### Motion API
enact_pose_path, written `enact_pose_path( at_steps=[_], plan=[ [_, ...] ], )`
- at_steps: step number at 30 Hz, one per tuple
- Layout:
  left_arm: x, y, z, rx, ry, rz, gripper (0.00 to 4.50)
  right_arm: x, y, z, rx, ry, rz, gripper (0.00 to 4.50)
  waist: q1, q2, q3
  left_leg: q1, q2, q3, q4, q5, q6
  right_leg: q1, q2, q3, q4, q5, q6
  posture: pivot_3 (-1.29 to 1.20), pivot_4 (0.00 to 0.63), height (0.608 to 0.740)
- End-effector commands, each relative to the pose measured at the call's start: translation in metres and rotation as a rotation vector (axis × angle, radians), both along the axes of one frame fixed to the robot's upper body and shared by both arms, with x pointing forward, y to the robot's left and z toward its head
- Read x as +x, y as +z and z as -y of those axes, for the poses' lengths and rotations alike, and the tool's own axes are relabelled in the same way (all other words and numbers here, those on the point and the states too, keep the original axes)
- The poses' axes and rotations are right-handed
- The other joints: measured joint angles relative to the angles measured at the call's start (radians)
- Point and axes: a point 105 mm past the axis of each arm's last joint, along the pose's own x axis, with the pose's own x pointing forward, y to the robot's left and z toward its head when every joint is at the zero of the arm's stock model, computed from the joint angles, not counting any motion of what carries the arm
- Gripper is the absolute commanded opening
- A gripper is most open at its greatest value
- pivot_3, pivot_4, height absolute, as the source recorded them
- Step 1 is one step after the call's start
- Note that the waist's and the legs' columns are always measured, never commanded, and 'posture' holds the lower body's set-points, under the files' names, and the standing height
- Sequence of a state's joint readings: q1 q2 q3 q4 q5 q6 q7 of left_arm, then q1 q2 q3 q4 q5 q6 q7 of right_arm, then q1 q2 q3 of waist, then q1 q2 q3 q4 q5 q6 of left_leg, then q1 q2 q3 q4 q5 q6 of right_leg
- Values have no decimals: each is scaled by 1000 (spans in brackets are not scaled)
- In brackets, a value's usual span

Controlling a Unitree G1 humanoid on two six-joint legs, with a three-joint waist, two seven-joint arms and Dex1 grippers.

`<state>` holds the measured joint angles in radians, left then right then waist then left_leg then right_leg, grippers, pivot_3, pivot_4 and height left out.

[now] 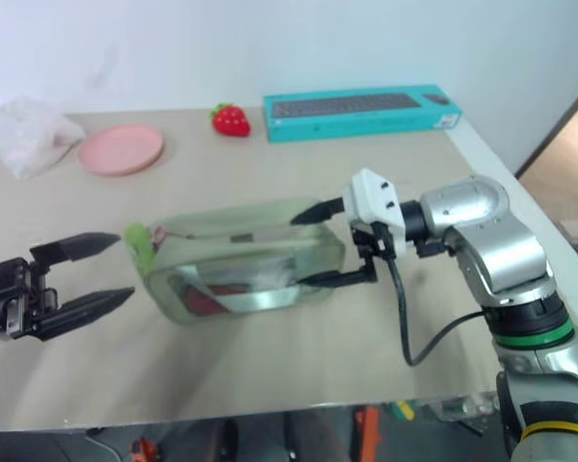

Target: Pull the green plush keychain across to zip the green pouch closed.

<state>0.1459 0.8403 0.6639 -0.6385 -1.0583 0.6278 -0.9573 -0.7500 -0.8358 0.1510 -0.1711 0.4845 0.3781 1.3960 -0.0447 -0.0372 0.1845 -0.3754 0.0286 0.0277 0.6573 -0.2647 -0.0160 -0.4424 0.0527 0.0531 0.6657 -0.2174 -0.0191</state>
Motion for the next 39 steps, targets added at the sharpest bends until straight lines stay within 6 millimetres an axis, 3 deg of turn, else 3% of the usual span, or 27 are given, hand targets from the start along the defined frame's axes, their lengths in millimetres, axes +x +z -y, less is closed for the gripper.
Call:
enact_pose_path(
  at_steps=[1,2,8,12,13,17,22,28,34,37,39],
  plan=[
    [-3,3,1,4,13,42,4500,-5,1,2,-30,36,32,3946,0,0,0,0,0,0,0,0,0,0,0,0,0,0,0,0,150,740],
    [-3,3,1,2,17,44,4500,-5,-2,2,-39,39,26,3754,0,0,0,0,0,0,0,0,0,0,0,0,0,0,0,0,150,740],
    [-1,7,-3,-25,56,65,4500,-7,-29,4,-111,58,-2,1609,0,0,0,1,0,0,0,0,0,0,0,0,1,0,0,0,150,740],
    [-2,7,-3,-34,64,74,4500,0,-36,1,-115,40,7,200,0,0,0,1,0,0,0,0,0,0,0,0,1,0,0,0,150,740],
    [-3,8,-3,-37,69,78,4500,1,-37,0,-113,39,9,60,-1,0,0,1,0,0,0,0,0,1,0,0,1,0,0,0,150,740],
    [-4,12,-5,-56,93,98,4500,9,-35,-4,-93,22,35,60,-2,-1,0,2,0,0,0,0,0,1,1,0,1,0,0,0,150,740],
    [-4,22,-15,-107,141,129,4500,25,-14,-13,5,-30,75,60,-4,-1,0,3,2,0,0,0,0,1,3,0,2,2,-2,0,150,740],
    [-3,28,-30,-184,202,147,4500,13,13,-22,75,17,81,60,-2,0,0,3,3,0,0,1,-1,0,5,0,3,2,-4,0,150,740],
    [8,37,-59,-321,331,178,4500,6,9,-24,59,15,84,60,0,-1,0,2,2,0,0,1,-1,0,3,0,3,1,-4,0,150,740],
    [21,42,-78,-409,418,180,4500,9,-9,-26,13,-8,84,60,0,-1,-1,2,2,0,1,1,-1,0,2,0,3,2,-4,0,150,740],
    [22,47,-79,-443,409,186,4500,10,-20,-28,-17,-13,90,60,0,-1,-1,2,2,0,1,1,-1,1,2,0,3,2,-3,0,150,740]
  ],
)
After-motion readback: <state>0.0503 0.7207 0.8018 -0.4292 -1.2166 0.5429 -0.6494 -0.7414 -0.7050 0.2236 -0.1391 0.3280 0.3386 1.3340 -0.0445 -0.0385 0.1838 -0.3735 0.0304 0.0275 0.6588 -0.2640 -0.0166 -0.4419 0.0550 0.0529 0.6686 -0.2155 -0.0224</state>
